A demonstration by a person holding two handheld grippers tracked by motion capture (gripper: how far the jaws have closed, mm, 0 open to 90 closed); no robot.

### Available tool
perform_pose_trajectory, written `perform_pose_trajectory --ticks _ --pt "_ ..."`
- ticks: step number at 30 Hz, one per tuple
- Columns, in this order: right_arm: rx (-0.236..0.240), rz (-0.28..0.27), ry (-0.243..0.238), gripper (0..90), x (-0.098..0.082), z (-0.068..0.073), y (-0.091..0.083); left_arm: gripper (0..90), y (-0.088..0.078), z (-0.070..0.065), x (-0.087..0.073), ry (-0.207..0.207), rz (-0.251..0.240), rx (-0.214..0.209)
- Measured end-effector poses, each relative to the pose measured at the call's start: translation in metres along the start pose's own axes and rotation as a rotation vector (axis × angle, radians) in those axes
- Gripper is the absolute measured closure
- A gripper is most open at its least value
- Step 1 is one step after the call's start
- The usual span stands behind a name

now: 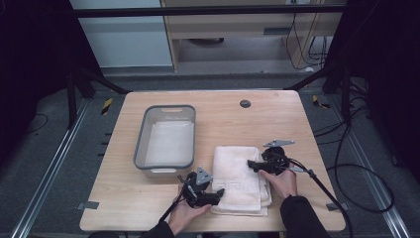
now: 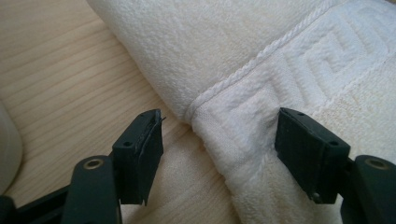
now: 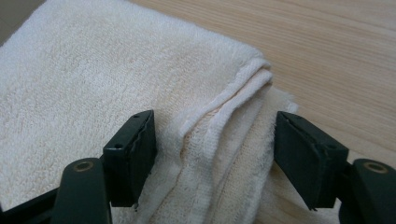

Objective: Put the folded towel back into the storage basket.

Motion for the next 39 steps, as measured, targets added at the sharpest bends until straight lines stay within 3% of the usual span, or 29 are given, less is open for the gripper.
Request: perform_pose_trajectory --ticks 4,7,11,19,26,32,39 --pt "0.014 0.018 0.020 33.6 -0.001 0.000 0.002 32.0 0.002 0.002 0.000 -0.020 0.013 -0.022" --pt "0.049 0.025 0.062 35.9 -0.002 -0.003 0.003 35.5 0.003 0.002 0.001 -0.033 0.017 -0.046" --pt "0.068 0.033 0.067 39.2 -0.002 -0.003 0.004 39.7 0.004 0.002 0.001 -0.049 0.022 -0.079" --pt "0.124 0.066 0.113 58.7 -0.002 -0.001 0.003 54.4 0.004 0.001 0.003 -0.060 0.033 -0.124" --pt "0.146 0.053 0.113 65.9 0.000 0.000 0.000 63.8 0.003 -0.001 0.004 -0.069 0.032 -0.146" --pt "0.157 0.034 0.120 66.8 0.003 0.002 -0.005 70.7 0.001 0.001 0.004 -0.083 0.015 -0.161" --pt "0.163 -0.010 0.086 67.4 0.009 0.007 -0.017 74.1 -0.004 0.000 0.005 -0.077 -0.005 -0.159"
Point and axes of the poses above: each handheld gripper's, and its own axes: y roughly forward along the jaws, x roughly out of its top, z roughly to its left, the point moved 4 cm from there along y, roughly forward along the jaws, and after that the axes turned 11 degrees about y, right-handed, at the moved point
